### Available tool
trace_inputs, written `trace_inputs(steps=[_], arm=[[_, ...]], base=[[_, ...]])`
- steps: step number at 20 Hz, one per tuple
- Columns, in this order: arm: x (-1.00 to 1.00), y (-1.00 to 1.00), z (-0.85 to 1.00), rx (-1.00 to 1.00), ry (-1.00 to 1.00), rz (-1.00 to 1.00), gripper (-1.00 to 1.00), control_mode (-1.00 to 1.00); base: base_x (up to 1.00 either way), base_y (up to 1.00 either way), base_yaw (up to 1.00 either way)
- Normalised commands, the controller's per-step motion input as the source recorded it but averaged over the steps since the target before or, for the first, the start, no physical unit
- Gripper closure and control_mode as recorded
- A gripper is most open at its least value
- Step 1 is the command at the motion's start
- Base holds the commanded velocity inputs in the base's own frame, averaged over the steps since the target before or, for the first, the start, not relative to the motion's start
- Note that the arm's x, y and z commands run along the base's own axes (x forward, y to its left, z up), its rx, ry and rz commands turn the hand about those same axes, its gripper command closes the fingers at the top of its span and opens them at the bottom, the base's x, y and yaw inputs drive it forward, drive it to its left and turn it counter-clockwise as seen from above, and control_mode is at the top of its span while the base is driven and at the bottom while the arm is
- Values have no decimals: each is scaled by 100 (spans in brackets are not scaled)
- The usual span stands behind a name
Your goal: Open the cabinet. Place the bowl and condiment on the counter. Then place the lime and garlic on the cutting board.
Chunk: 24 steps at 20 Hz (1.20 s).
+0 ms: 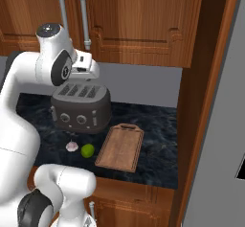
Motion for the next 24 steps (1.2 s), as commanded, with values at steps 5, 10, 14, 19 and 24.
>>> trace_inputs(steps=[5, 10, 14, 19, 24], arm=[[22, 0, 94, 0, -36, 0, -100, -100], [91, 27, 56, 0, -23, 0, -100, -100], [41, -1, 50, 0, -19, 0, -100, -100], [53, -8, 2, 0, -5, 0, -100, -100], [66, 0, -6, 0, -2, 0, -100, -100]], base=[[0, 0, 0], [0, 0, 0], [0, 0, 0], [0, 0, 0], [0, 0, 0]])
